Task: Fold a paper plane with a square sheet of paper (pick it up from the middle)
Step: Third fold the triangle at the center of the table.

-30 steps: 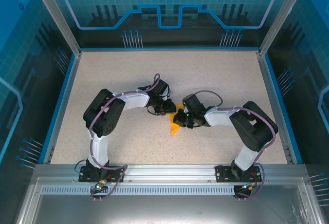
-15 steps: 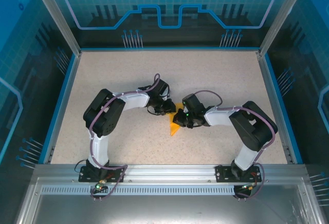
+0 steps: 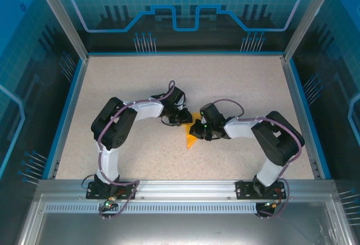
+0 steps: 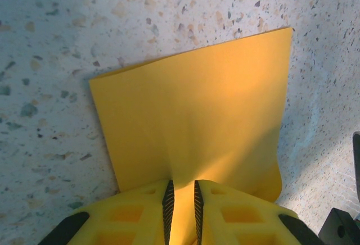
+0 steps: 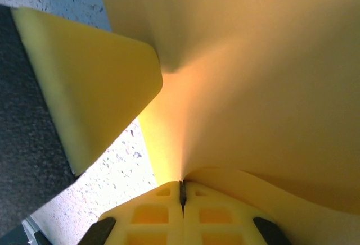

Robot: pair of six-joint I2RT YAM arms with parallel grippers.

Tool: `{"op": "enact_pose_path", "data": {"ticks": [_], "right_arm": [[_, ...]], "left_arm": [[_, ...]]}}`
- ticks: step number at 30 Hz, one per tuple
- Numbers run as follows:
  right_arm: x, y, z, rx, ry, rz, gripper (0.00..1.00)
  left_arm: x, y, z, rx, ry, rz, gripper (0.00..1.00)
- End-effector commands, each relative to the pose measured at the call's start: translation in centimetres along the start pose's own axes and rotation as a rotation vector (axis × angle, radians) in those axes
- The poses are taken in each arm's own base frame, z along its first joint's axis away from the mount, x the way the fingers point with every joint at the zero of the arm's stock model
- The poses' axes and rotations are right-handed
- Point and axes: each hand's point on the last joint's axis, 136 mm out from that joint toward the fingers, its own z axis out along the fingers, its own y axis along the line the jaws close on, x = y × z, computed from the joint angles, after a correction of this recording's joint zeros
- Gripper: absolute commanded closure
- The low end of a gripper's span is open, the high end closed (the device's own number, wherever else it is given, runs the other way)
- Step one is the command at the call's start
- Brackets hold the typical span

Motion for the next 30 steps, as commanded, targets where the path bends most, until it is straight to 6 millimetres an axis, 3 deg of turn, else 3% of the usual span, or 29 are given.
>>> {"op": "enact_pose_path", "data": {"ticks": [1,21,26,30], "right_arm": [[1.0,-1.7,-0.2,0.058,0.011,0.004,0.98],[0.8,-1.8,0.7,0.065,0.022,-0.004,0.98],[1.1,-2.5,0.7,0.09,0.028,0.001,0.91],[1.2,-2.8,0.8,0.096,0.031,-0.002,0.78]], "left_arm": [[1.4,2.8,1.0,-0.081,0.044,-0.018,0.79],[1.4,2.5,0.7,-0.074,0.047,-0.012,0.79],[0.2,1.2,-1.3,-0.039,0.004,-0.018,0.79],[-1.4,1.2,-4.2,-0.011,-0.07,-0.063,0.78]]}}
